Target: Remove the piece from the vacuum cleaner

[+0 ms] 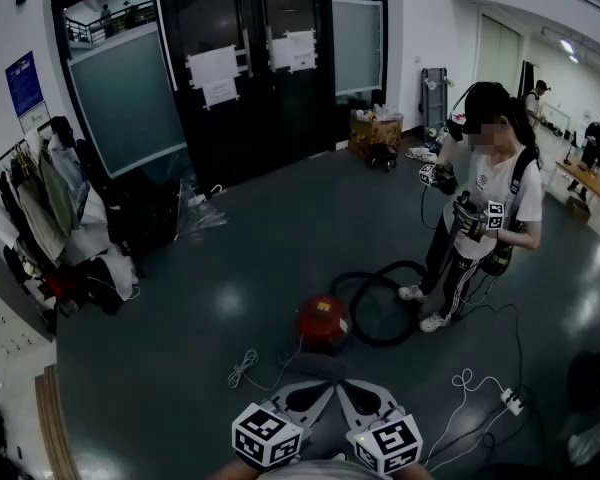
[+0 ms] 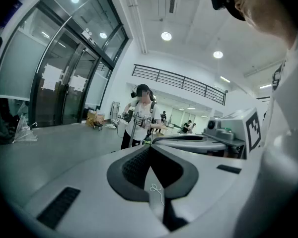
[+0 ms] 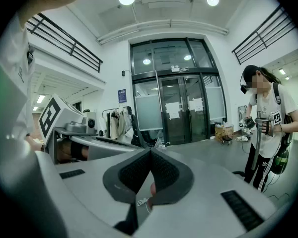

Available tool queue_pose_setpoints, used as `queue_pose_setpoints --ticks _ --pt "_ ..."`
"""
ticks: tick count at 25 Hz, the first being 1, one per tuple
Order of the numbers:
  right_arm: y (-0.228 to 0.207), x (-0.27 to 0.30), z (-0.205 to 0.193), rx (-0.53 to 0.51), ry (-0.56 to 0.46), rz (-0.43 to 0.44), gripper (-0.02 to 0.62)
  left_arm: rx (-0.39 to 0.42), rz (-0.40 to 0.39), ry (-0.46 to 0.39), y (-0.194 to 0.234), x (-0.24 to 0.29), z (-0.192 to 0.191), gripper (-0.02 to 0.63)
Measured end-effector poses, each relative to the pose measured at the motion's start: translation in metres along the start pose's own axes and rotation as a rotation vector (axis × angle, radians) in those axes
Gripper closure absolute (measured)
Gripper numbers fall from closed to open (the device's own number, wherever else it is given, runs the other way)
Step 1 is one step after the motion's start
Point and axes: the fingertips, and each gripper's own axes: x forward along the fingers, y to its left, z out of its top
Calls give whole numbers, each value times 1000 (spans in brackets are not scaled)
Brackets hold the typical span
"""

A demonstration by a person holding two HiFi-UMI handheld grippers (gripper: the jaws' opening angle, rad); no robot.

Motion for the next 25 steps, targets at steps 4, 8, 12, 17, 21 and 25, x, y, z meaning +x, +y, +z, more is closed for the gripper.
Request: queue_pose_setpoints --ticks 4,8,12,17,21,25 --pt "-4 -1 1 -1 1 -3 580 -2 0 1 -1 3 1 598" --pt "-4 -1 0 -3 4 2 580 -7 1 4 -1 4 -1 599" --pt "-3 -6 -4 37 -4 40 578 -15 5 7 -3 4 -7 598" --pt "-16 -19 -2 63 -48 30 578 -20 21 -14 -3 6 -9 600" --pt "-29 -24 -1 78 -70 37 578 -23 45 -28 6 7 -9 598" --pt "-43 -23 1 92 -64 56 578 -33 81 -30 17 12 -4 599"
